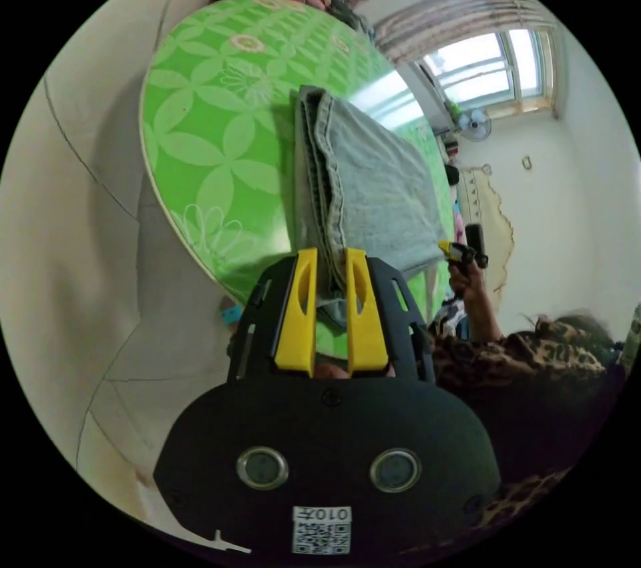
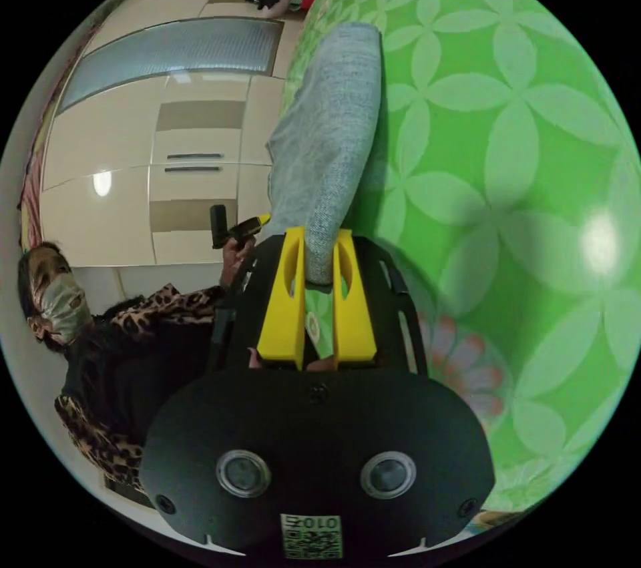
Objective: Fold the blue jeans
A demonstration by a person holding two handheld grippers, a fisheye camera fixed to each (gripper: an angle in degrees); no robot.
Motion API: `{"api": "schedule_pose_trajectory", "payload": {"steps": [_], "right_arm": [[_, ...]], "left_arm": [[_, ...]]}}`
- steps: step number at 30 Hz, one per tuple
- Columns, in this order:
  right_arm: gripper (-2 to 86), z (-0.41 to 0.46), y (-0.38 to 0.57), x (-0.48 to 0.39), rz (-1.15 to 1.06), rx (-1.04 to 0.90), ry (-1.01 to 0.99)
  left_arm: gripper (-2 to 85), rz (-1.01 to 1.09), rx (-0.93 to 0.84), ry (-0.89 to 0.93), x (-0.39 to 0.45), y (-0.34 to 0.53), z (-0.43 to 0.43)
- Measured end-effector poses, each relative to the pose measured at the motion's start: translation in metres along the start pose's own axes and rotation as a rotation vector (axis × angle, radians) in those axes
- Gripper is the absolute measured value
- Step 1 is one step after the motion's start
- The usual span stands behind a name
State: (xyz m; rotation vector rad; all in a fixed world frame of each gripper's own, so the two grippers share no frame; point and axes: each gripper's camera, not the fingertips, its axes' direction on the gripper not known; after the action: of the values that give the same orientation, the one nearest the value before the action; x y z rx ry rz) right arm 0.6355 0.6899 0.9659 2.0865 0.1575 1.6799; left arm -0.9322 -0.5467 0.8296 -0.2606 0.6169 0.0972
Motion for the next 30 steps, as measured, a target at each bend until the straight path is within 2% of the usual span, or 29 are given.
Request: {"api": "schedule_pose_trajectory", "payload": {"steps": [1,7,10,14,26,30], "right_arm": [[7.7,-0.006,0.015,0.004,0.016,-0.012,0.002],[7.7,-0.039,0.069,0.020,0.058,0.009,0.024],[7.8,-0.043,0.074,0.014,0.030,-0.009,0.073],[7.9,-0.045,0.083,0.015,0.016,-0.006,0.061],[8.0,-0.049,0.114,0.022,-0.024,0.023,0.002],[7.9,-0.047,0.126,0.026,-0.018,0.037,-0.040]], "left_arm": [[6.3,0.030,-0.057,0.017,0.007,0.003,0.003],[8.1,0.029,0.113,0.120,0.004,-0.012,-0.027],[10.7,0.082,0.037,0.194,0.003,-0.046,-0.001],[13.5,0.105,0.001,0.152,0.006,-0.083,0.030],[13.6,0.237,-0.024,0.204,0.032,-0.116,0.071],[13.8,0.215,-0.021,0.316,0.025,-0.123,0.080]]}}
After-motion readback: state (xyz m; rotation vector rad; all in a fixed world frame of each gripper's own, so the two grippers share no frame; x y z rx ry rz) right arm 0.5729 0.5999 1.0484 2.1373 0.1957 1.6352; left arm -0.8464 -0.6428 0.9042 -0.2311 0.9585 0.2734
